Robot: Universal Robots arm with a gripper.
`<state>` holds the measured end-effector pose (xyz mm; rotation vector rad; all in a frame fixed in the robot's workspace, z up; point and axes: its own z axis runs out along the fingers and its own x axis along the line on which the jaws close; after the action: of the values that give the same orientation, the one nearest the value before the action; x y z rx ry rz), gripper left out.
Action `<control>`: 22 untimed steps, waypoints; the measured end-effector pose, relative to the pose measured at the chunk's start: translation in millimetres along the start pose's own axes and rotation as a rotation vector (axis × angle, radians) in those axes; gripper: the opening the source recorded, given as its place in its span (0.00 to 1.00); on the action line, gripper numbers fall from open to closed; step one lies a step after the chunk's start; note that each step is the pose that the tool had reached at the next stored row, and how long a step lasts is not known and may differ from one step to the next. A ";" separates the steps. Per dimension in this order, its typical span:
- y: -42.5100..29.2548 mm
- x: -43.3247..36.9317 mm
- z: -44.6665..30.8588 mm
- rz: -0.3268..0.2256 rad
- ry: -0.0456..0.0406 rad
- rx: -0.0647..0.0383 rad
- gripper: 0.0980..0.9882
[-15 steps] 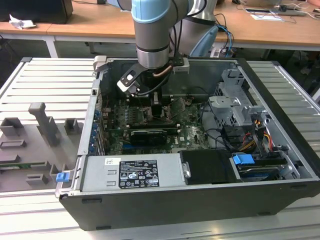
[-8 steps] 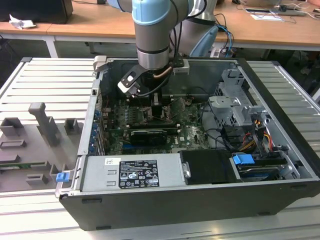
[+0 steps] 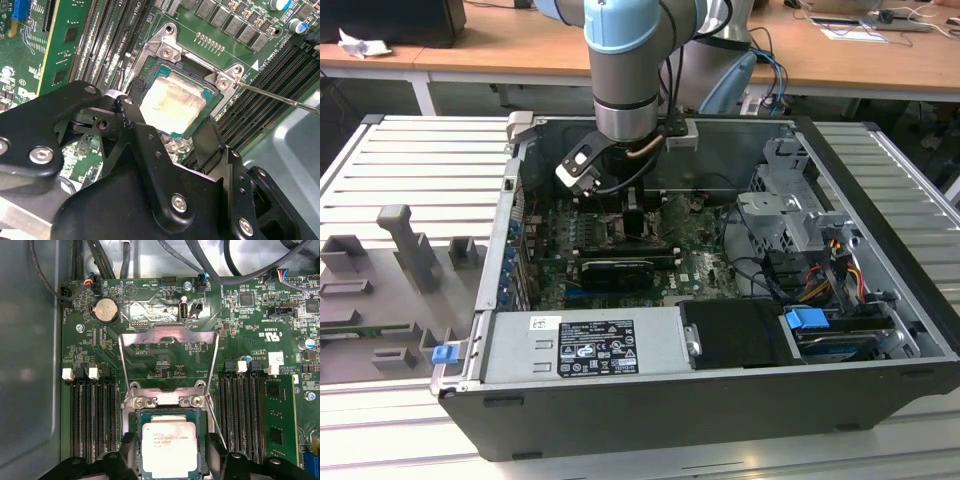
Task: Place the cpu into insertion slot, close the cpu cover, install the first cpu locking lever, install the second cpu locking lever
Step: 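Place the cpu into insertion slot, then close the cpu cover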
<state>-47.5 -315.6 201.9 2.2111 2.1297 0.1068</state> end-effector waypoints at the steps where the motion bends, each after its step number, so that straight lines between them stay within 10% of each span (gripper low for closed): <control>1: 0.0 0.0 0.0 0.000 0.0001 0.000 0.64; 7: 0.8 0.2 -7.8 0.000 -0.0021 0.000 0.62; 10: 1.3 0.3 -10.9 0.000 -0.0044 0.001 0.14; 12: 1.4 0.3 -11.6 0.000 -0.0047 0.002 0.01; 22: 1.9 0.3 -17.1 0.000 -0.0051 0.002 0.01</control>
<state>-47.3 -315.4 219.1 2.2094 2.1286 0.0990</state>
